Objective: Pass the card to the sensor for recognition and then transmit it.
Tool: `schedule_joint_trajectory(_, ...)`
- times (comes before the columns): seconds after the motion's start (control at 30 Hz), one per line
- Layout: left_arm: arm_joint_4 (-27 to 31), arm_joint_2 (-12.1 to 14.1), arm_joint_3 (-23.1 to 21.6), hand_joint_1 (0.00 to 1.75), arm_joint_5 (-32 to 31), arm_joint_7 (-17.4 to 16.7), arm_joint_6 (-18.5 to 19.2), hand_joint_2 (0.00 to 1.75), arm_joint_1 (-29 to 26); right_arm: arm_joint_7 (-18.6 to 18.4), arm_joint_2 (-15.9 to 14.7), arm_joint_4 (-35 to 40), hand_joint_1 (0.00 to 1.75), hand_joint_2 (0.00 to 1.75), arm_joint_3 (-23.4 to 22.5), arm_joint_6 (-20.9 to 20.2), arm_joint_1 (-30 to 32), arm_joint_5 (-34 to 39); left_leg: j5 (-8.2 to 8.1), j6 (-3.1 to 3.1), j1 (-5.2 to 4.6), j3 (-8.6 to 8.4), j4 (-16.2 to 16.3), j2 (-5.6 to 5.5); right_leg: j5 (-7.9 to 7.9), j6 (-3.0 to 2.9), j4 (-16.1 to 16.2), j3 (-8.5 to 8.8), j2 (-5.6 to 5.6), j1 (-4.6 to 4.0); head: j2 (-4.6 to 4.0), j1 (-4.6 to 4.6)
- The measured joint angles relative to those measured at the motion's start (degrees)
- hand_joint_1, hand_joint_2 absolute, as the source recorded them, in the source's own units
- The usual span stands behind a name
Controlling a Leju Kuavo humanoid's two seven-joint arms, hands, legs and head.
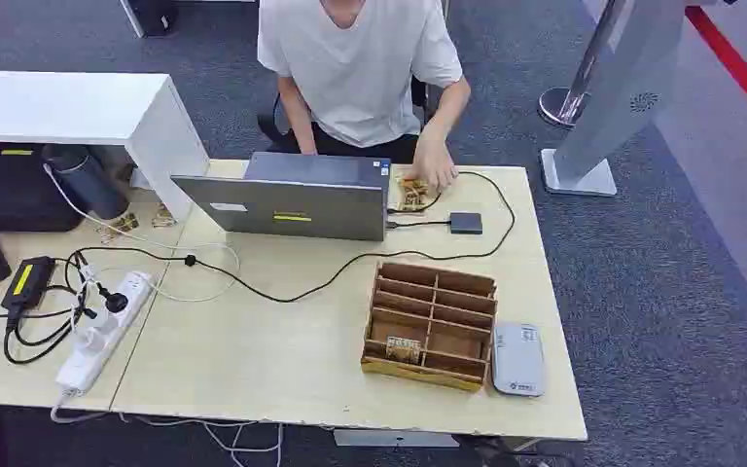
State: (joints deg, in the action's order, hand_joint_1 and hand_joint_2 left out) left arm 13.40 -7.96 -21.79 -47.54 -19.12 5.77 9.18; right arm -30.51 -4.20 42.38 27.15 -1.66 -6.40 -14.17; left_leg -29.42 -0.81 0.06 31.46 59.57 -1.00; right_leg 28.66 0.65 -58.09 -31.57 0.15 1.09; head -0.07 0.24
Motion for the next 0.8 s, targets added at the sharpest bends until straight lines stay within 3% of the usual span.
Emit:
schedule_joint_trajectory(0.2,0.0,0.0,0.0,0.00,0.2,0.1,-1.9,1.75,-0.4,-5.4,-2.6,4.3,0.00,1.75,1.2,1.6,6.1,2.6,-0.03,-0.02,0.00,0.08,0.0,-0.09,0.02,0.02,0.0,-0.03,-0.08,0.01,0.00,0.02)
schedule_joint_trajectory(0.33,-0.1,0.0,0.0,0.00,0.5,-1.1,-2.4,1.75,-0.4,-3.1,-7.2,7.2,0.00,1.75,4.3,5.5,11.8,8.4,-0.10,-0.14,-0.03,0.10,0.0,-0.18,0.09,0.11,0.1,0.03,-0.19,0.04,0.00,0.00)
schedule_joint_trajectory(0.4,-0.1,-0.1,0.2,0.00,0.7,-1.8,-3.4,1.75,-0.6,-5.8,-10.3,10.7,0.00,1.75,7.3,8.3,15.1,11.6,-0.12,-0.16,-0.04,0.16,0.0,-0.18,0.09,0.11,0.1,0.00,-0.17,0.05,0.00,0.02)
schedule_joint_trajectory(0.57,-0.1,-0.2,0.4,0.00,0.5,-2.3,-3.8,1.75,-0.7,-6.4,-19.8,20.1,0.00,1.75,18.9,22.1,19.6,22.9,-0.15,-0.23,-0.11,0.14,0.0,-0.09,0.08,0.12,0.1,-0.01,-0.10,0.10,0.00,0.00)
schedule_joint_trajectory(0.63,-0.1,-0.2,0.7,0.00,0.2,-2.5,-4.2,1.75,-0.8,-6.5,-23.9,24.2,0.00,1.75,24.7,33.4,20.4,28.2,-0.15,-0.23,-0.12,0.15,0.0,-0.07,0.08,0.12,0.1,-0.01,-0.10,0.11,0.00,0.02)
schedule_joint_trajectory(0.7,-0.1,-0.3,0.7,0.00,0.0,-2.6,-4.0,1.75,-0.8,-6.5,-27.6,27.6,0.00,1.75,29.3,39.8,22.9,27.2,-0.22,-0.33,-0.22,0.01,0.1,-0.14,0.16,0.25,0.1,0.00,-0.16,0.19,0.00,0.02)
schedule_joint_trajectory(0.73,-0.1,-0.3,0.7,0.00,-0.3,-2.6,-3.8,1.75,-0.7,-6.5,-29.1,29.0,0.00,1.75,29.6,41.2,25.8,23.4,-0.25,-0.38,-0.22,-0.01,0.1,-0.39,0.31,0.40,0.1,0.22,-0.44,0.19,0.00,-0.04)
schedule_joint_trajectory(0.8,-0.1,-0.3,0.7,0.00,-0.5,-2.5,-3.5,1.75,-0.9,-6.6,-32.9,33.8,0.00,1.75,25.7,41.5,33.1,19.1,-0.24,-0.39,-0.30,0.06,0.1,-0.78,0.37,0.43,0.1,0.30,-0.80,0.24,0.00,-0.02)
